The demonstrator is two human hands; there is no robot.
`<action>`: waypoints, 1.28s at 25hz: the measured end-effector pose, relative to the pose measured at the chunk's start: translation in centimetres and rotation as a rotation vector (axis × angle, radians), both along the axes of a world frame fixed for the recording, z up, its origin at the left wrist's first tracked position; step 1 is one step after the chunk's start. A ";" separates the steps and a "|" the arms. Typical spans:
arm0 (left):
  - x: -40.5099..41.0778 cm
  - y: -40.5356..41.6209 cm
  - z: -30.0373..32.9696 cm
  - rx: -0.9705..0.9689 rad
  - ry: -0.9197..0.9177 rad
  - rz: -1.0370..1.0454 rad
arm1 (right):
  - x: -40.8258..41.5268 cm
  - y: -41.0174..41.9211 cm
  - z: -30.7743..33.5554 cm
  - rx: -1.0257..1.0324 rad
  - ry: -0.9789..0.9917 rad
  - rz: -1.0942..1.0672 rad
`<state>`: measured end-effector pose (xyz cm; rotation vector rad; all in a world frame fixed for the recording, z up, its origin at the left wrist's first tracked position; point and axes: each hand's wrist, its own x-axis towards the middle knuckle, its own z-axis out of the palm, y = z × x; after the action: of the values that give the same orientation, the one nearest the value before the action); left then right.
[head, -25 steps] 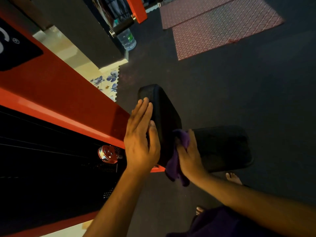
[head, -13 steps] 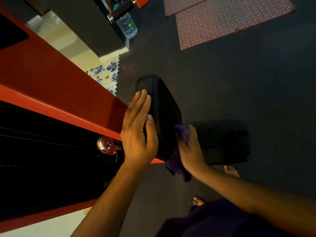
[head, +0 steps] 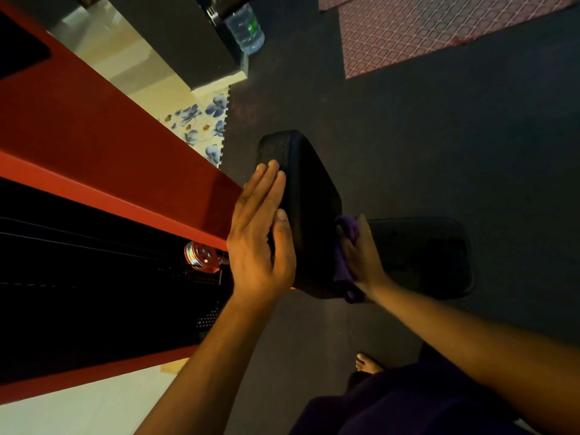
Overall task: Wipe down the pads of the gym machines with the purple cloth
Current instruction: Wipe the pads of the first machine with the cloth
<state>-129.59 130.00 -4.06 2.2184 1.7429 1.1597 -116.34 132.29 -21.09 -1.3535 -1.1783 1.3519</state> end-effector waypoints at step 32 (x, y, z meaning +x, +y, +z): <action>0.2 -0.2 -0.2 0.038 -0.026 0.002 | -1.6 3.7 6.9 0.369 0.087 -0.120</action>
<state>-129.43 129.82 -4.28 2.2120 1.7284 1.2263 -117.96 135.94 -14.16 -1.0723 -1.1982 1.0360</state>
